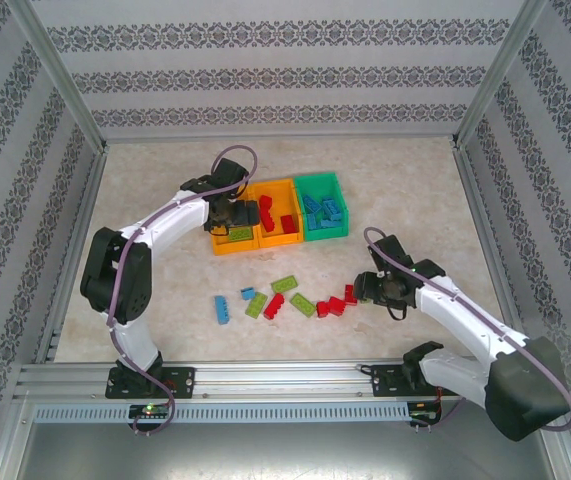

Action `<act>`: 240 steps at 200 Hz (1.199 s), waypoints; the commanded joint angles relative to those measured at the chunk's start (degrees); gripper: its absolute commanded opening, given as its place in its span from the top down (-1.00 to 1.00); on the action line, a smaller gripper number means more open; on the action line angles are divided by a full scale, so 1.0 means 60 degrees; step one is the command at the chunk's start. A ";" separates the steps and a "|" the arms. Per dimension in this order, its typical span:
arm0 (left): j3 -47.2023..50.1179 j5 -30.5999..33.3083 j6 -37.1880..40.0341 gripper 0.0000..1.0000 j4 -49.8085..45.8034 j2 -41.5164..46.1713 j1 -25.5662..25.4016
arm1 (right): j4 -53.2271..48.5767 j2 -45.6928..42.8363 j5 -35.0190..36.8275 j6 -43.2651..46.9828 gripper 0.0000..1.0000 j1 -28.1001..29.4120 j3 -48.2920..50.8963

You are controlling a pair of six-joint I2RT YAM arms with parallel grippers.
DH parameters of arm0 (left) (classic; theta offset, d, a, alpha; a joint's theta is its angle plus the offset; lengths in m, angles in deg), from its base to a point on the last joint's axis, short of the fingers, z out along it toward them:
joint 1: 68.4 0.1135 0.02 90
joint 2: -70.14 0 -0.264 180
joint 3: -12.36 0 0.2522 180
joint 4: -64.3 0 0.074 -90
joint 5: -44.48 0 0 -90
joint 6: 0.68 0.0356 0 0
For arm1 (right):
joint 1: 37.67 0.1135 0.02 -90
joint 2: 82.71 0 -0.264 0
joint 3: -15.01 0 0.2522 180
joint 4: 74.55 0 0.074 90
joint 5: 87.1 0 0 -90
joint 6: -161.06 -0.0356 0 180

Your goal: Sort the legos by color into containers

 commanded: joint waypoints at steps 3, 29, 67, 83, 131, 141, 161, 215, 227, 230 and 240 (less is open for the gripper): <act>0.0130 -0.0089 -0.0161 -0.79 0.0143 0.0385 0.0087 | 0.0076 0.0325 -0.0168 0.0219 -0.30 0.0088 0.0088; 0.0202 -0.0021 -0.0178 -0.80 0.0110 0.0508 0.0099 | 0.0013 0.0734 0.0138 0.0345 -0.24 0.0070 -0.0039; 0.0293 -0.0036 -0.0241 -0.80 0.0134 0.0597 0.0094 | 0.0365 0.1280 0.0225 0.0430 -0.10 -0.0056 -0.0093; 0.0298 -0.0051 -0.0244 -0.80 0.0125 0.0607 0.0089 | 0.0478 0.1418 0.0296 0.0478 -0.04 -0.0072 -0.0159; 0.0291 -0.0080 -0.0261 -0.81 0.0124 0.0584 0.0094 | 0.0681 0.1995 0.0480 0.0923 0.05 -0.0109 -0.0360; 0.0309 -0.0085 -0.0260 -0.81 0.0124 0.0584 0.0097 | 0.0692 0.2144 0.0528 0.1010 0.05 -0.0140 -0.0407; 0.0311 -0.0085 -0.0259 -0.81 0.0112 0.0584 0.0088 | 0.0804 0.2351 0.0519 0.1021 0.10 -0.0201 -0.0479; 0.0353 -0.0032 -0.0289 -0.81 0.0124 0.0624 0.0095 | 0.0746 0.2627 0.0683 0.1112 0.41 -0.0137 -0.0798; 0.0396 -0.0009 -0.0303 -0.81 0.0125 0.0643 0.0093 | 0.0620 0.2523 0.0780 0.1095 0.49 -0.0050 -0.0922; 0.0400 0.0006 -0.0310 -0.81 0.0124 0.0654 0.0098 | 0.0591 0.2490 0.0786 0.1095 0.51 -0.0026 -0.0953; 0.0443 0.0050 -0.0303 -0.82 0.0118 0.0697 0.0098 | 0.0514 0.2331 0.0738 0.1041 0.55 0.0052 -0.1113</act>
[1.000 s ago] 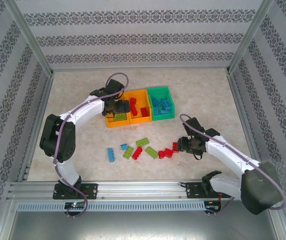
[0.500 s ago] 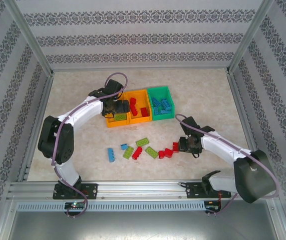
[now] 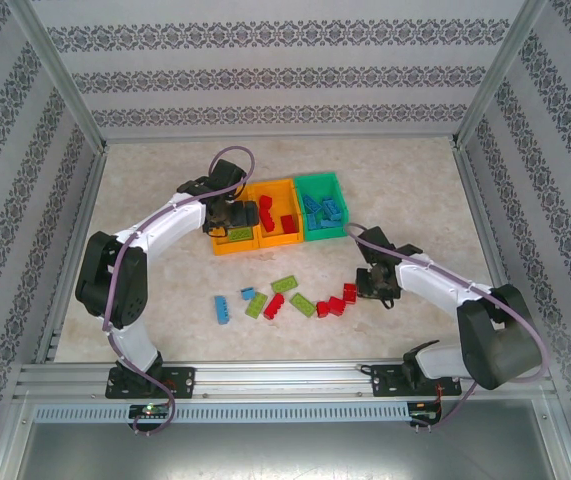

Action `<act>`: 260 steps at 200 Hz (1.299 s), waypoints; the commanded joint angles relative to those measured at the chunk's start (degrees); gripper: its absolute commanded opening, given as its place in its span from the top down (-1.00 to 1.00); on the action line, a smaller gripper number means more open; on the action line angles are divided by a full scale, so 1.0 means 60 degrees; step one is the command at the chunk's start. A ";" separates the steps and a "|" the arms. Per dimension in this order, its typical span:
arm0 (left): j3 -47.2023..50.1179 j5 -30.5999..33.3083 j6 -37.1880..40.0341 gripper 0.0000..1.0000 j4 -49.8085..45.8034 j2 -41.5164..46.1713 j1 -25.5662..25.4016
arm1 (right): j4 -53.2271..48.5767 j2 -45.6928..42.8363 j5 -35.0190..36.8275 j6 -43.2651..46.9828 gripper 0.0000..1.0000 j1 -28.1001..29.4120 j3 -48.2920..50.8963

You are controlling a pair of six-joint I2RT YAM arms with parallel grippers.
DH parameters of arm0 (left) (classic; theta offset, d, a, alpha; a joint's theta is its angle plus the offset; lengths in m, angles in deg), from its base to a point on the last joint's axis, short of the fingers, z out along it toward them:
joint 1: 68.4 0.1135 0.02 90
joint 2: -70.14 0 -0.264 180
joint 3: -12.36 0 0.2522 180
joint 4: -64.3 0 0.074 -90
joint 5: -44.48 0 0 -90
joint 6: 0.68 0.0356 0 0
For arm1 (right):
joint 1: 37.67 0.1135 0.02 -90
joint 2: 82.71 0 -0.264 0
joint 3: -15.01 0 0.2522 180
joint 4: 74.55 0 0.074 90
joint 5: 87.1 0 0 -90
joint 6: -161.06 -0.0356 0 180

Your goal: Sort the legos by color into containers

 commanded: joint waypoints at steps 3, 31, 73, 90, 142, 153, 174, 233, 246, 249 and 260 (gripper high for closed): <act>0.0168 0.0130 -0.0199 -0.82 0.0041 0.0351 0.0099 | -0.0297 -0.0292 0.0262 0.0009 0.56 0.0164 -0.0513; 0.0387 0.0279 -0.0188 -0.82 0.0048 0.0577 0.0092 | -0.0332 -0.0512 -0.0198 -0.0188 0.57 0.0556 -0.1502; 0.1116 0.0694 -0.0330 -0.85 0.0224 0.1230 0.0120 | 0.2127 0.0621 -0.2483 -0.0993 0.57 0.1215 -0.3223; 0.1438 0.0873 -0.0390 -0.88 0.0229 0.1600 0.0128 | 0.2825 0.1749 -0.3165 -0.1201 0.57 0.1529 -0.4285; 0.3060 0.1219 -0.0262 -0.99 0.0229 0.2862 0.0182 | 0.3466 0.5059 -0.4900 -0.1699 0.54 0.2263 -0.7831; 0.3325 0.1128 -0.0203 -0.99 0.0186 0.3040 0.0185 | 0.3514 0.5576 -0.5112 -0.1799 0.55 0.2357 -0.8360; 0.3730 0.1005 -0.0186 -0.99 0.0053 0.3250 0.0185 | 0.3369 0.6290 -0.5194 -0.1812 0.54 0.2528 -0.9178; 0.4539 0.0300 -0.0565 -0.99 0.0103 0.3683 -0.0020 | 0.2695 0.7618 -0.4609 -0.1698 0.41 0.2583 -1.0452; 0.4573 0.0116 -0.0718 -0.99 0.0124 0.3674 -0.0190 | 0.2633 0.7812 -0.4545 -0.1698 0.34 0.2581 -1.0638; 0.4577 0.0081 -0.0764 -0.99 0.0125 0.3673 -0.0239 | 0.2612 0.7844 -0.4540 -0.1698 0.33 0.2577 -1.0681; 0.4555 -0.0081 -0.0879 -0.99 0.0162 0.3606 -0.0450 | 0.2537 0.7976 -0.4477 -0.1727 0.30 0.2586 -1.0820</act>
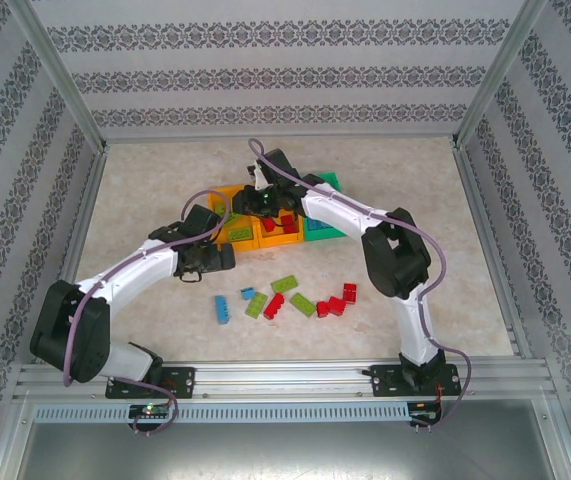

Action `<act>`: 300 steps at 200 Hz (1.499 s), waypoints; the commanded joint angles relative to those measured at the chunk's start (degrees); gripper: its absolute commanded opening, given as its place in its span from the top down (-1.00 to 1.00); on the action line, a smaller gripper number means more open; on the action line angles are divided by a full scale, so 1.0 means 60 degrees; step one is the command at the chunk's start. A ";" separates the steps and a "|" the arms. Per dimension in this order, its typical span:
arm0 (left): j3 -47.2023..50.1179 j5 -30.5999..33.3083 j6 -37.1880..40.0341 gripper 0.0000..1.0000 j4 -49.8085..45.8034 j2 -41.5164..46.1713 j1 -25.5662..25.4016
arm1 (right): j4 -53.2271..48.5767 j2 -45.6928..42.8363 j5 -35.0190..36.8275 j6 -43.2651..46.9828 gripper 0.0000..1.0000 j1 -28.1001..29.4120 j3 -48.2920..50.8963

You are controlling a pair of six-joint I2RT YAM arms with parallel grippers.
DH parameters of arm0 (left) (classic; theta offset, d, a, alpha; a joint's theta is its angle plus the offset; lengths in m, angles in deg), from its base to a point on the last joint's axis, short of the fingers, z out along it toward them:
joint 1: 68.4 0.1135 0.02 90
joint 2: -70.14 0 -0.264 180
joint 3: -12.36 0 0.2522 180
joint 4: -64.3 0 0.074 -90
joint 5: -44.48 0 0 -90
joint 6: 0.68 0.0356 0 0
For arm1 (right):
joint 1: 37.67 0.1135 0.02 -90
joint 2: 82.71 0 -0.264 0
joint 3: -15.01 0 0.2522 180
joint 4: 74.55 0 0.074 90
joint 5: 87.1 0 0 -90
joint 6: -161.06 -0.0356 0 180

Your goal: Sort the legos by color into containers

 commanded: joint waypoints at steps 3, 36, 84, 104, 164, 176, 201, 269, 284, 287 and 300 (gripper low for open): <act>0.0023 -0.0460 -0.0444 -0.99 -0.0025 0.0119 -0.0444 | -0.0360 0.0390 0.0228 0.0032 0.28 0.0075 -0.0545; 0.0046 -0.0773 0.0000 -0.99 0.0503 -0.0047 -0.1180 | -0.0556 0.0553 0.0216 -0.0026 -0.03 0.0107 -0.0782; 0.0246 -0.1560 0.2352 -0.98 0.0693 0.0159 -0.1384 | -0.0512 -0.0104 0.0239 0.0177 -0.23 0.0127 -0.0592; 0.0067 -0.1671 0.2328 -0.96 0.0265 0.0017 -0.1392 | -0.0582 -0.0403 0.0282 0.0192 -0.30 0.0073 -0.0402; -0.0630 -0.1663 0.0179 -0.77 -0.0769 -0.0831 -0.2143 | -0.0562 -0.1845 0.1037 0.0302 -0.31 -0.0436 0.1500; -0.0795 -0.1577 -0.0052 -0.75 -0.0978 -0.0910 -0.2250 | -0.0561 -0.2178 0.1165 0.0368 -0.31 -0.0593 0.1931; -0.1033 -0.1795 -0.0547 -0.67 -0.1297 -0.1150 -0.2466 | -0.0452 -0.2875 0.1423 0.0424 -0.33 -0.1034 0.2825; -0.0943 -0.1961 -0.1819 -0.48 -0.0821 -0.1664 -0.2701 | -0.0336 -0.4333 0.1782 0.0657 -0.36 -0.2174 0.4638; -0.1020 -0.1927 -0.1925 -0.46 -0.0729 -0.1780 -0.2703 | -0.0341 -0.4579 0.1827 0.0719 -0.36 -0.2366 0.4929; -0.1042 -0.1940 -0.1937 -0.45 -0.0715 -0.1822 -0.2697 | -0.0340 -0.4621 0.1836 0.0733 -0.36 -0.2401 0.4987; -0.1166 -0.2026 -0.1941 -0.42 -0.0766 -0.2044 -0.2704 | -0.0322 -0.4801 0.1877 0.0758 -0.37 -0.2554 0.5251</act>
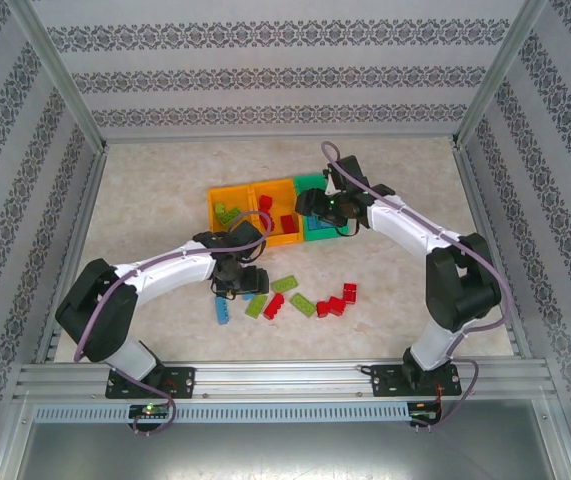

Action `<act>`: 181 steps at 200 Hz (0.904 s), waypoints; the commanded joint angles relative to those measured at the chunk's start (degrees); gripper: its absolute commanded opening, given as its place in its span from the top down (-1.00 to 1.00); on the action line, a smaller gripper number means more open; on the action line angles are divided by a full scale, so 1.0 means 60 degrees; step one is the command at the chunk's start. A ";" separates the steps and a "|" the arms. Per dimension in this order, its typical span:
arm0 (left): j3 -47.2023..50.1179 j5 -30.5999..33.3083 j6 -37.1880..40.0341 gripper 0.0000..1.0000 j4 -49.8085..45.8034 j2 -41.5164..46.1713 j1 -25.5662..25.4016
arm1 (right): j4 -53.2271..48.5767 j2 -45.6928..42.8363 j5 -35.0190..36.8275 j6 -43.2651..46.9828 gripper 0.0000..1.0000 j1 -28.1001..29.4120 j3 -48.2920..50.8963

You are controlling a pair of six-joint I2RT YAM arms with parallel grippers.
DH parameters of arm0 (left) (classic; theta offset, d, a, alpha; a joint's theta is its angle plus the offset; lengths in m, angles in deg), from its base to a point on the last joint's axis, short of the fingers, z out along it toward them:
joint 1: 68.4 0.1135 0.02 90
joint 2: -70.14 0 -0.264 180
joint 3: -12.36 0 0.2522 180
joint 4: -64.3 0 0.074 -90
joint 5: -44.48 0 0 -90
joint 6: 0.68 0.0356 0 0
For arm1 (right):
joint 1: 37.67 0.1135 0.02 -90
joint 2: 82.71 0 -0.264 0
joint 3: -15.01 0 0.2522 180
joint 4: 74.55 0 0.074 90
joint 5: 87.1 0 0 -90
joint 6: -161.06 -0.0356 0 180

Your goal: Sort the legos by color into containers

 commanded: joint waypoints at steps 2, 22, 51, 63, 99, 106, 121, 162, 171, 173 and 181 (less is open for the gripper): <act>-0.0262 -0.0135 -0.0391 -0.42 -0.0049 -0.0437 -0.0126 | 0.0114 -0.0528 0.0279 0.0279 -0.37 -0.0252 0.0495; -0.0366 -0.0237 -0.0353 -0.32 -0.0091 -0.0724 -0.0127 | 0.0176 -0.0771 0.0283 0.0273 -0.37 -0.0465 0.0897; -0.0417 -0.0180 -0.0335 -0.15 -0.0051 -0.0882 -0.0120 | 0.0182 -0.0951 0.0247 0.0314 -0.38 -0.0694 0.1255; -0.0501 -0.0134 -0.0291 -0.10 -0.0097 -0.0966 -0.0127 | 0.0180 -0.0980 0.0245 0.0320 -0.38 -0.0760 0.1326; -0.0776 0.0058 -0.0149 0.11 -0.0311 -0.1184 -0.0117 | 0.0214 -0.1041 0.0301 0.0328 -0.40 -0.0811 0.1545; -0.0785 0.0142 -0.0125 0.12 -0.0374 -0.1199 -0.0117 | 0.0216 -0.1082 0.0327 0.0326 -0.40 -0.0811 0.1594; -0.0777 0.0206 -0.0104 0.20 -0.0391 -0.1198 -0.0117 | 0.0215 -0.1126 0.0332 0.0329 -0.40 -0.0835 0.1690; -0.0823 0.0332 -0.0036 0.37 -0.0456 -0.1220 -0.0117 | 0.0190 -0.1285 0.0399 0.0400 -0.42 -0.0947 0.1896; -0.0905 0.0407 0.0016 0.39 -0.0531 -0.1212 -0.0117 | 0.0171 -0.1343 0.0416 0.0413 -0.42 -0.0972 0.1932; -0.0938 0.0422 0.0028 0.39 -0.0546 -0.1202 -0.0117 | 0.0161 -0.1358 0.0445 0.0419 -0.42 -0.0973 0.1952; -0.1037 0.0475 0.0102 0.41 -0.0627 -0.1186 -0.0116 | 0.0141 -0.1426 0.0473 0.0452 -0.42 -0.0999 0.2000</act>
